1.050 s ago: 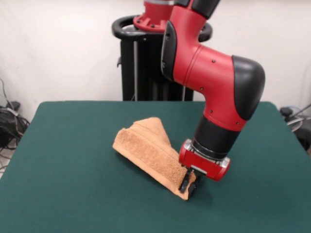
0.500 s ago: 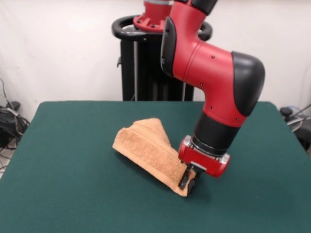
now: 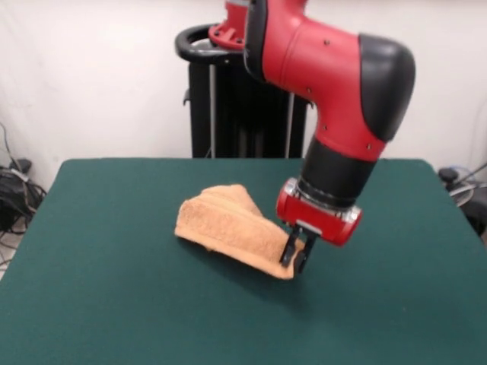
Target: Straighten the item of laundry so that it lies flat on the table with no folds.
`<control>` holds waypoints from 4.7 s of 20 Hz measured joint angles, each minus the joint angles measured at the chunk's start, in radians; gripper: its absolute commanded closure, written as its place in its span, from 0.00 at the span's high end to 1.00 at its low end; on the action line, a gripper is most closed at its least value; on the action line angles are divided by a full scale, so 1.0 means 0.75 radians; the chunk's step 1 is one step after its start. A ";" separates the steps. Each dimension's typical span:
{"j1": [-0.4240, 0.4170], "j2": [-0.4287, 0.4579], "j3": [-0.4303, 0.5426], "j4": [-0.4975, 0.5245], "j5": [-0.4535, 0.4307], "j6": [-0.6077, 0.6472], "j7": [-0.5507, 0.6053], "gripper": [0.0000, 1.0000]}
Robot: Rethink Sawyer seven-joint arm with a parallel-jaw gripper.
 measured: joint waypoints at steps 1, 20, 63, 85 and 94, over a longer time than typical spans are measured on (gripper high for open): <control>-0.003 -0.033 -0.007 0.004 0.000 0.053 0.000 0.00; 0.093 -0.391 -0.198 0.005 -0.053 0.595 0.008 0.00; 0.344 -0.935 -0.371 0.350 -0.109 0.299 0.347 0.00; 0.017 -1.037 -0.065 0.652 -0.169 0.037 0.347 0.00; 0.017 -1.037 -0.052 0.653 -0.171 0.037 0.347 0.00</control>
